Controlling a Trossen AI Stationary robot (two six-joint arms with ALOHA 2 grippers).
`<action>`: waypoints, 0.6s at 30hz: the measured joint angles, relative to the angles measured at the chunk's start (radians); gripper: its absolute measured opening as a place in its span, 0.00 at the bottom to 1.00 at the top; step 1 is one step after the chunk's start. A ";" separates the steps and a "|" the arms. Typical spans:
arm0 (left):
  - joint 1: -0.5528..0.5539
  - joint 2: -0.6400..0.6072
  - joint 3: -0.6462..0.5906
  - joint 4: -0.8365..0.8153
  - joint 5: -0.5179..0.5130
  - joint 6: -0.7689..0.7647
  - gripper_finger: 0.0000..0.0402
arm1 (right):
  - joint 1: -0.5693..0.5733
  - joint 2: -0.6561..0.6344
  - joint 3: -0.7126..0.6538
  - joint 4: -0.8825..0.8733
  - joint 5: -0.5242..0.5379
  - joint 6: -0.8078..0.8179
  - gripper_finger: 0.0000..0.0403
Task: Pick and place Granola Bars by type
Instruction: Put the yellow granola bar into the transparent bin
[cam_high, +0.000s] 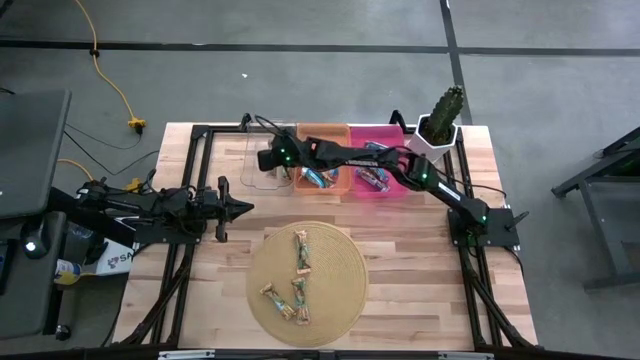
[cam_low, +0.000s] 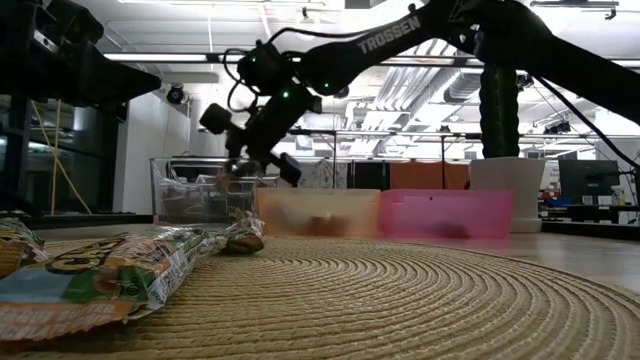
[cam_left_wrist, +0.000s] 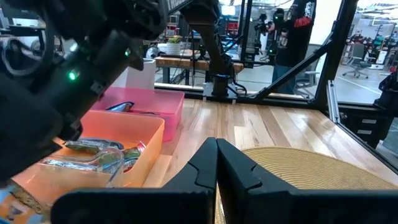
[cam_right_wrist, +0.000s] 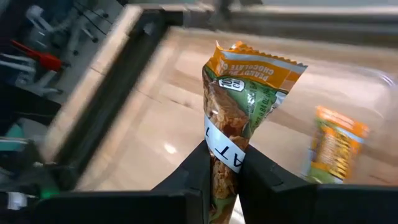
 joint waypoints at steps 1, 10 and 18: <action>0.000 0.000 0.000 0.000 0.000 0.000 0.00 | 0.000 0.000 0.002 0.011 -0.001 0.000 0.11; 0.000 0.000 0.000 0.000 0.000 0.000 0.00 | 0.000 0.022 0.002 0.012 -0.037 0.003 0.11; 0.000 0.000 0.000 0.000 0.001 0.000 0.00 | 0.002 0.026 0.001 -0.003 -0.045 0.014 0.17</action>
